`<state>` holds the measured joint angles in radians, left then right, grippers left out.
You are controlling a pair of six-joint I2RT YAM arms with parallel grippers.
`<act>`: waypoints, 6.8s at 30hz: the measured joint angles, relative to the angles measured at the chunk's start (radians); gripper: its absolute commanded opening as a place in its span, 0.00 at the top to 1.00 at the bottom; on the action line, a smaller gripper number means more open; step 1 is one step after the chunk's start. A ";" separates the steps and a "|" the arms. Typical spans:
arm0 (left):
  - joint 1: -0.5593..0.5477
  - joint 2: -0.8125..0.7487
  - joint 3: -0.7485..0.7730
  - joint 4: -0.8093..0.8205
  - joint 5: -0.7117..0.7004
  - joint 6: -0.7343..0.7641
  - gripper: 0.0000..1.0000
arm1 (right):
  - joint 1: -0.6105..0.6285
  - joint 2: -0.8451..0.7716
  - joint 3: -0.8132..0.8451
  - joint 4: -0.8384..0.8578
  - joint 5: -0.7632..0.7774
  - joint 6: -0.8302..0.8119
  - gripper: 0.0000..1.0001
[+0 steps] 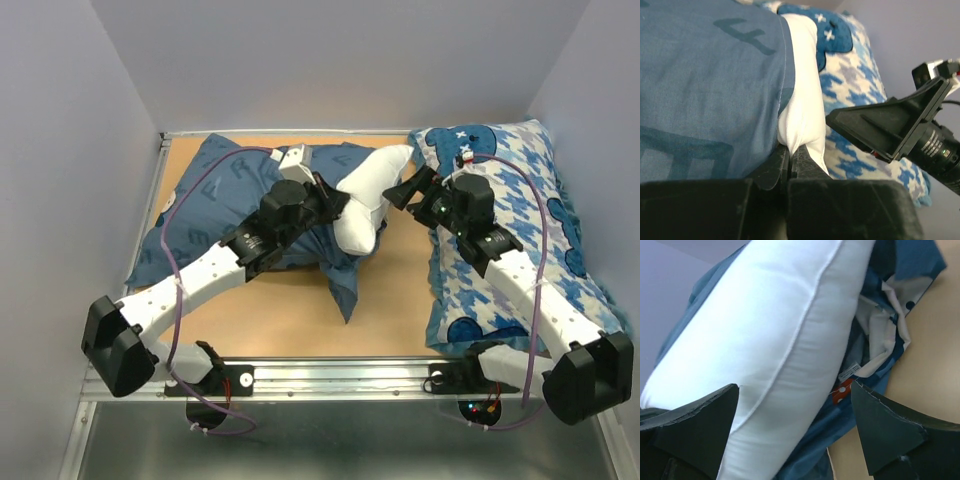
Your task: Remove the pillowcase from the pillow
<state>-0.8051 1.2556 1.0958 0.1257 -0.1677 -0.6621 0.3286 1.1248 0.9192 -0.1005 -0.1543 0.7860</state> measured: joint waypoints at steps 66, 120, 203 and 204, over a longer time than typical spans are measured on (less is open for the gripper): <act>-0.157 0.158 0.006 -0.056 -0.009 0.143 0.39 | 0.017 0.124 -0.354 0.516 -0.175 0.063 0.99; 0.338 0.020 0.031 -0.241 -0.210 0.215 1.00 | 0.059 0.046 0.281 -0.253 0.041 -0.214 0.99; 0.538 0.279 -0.087 -0.156 0.113 0.105 0.47 | 0.549 0.075 -0.018 0.033 -0.018 -0.095 0.99; 0.547 0.278 -0.077 -0.174 0.098 0.116 0.43 | 0.591 0.154 -0.017 0.099 -0.019 -0.094 0.99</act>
<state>-0.2584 1.5341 1.0187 -0.0486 -0.0700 -0.5461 0.9192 1.2793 0.9024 -0.0017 -0.1730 0.6918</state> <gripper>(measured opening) 0.434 0.195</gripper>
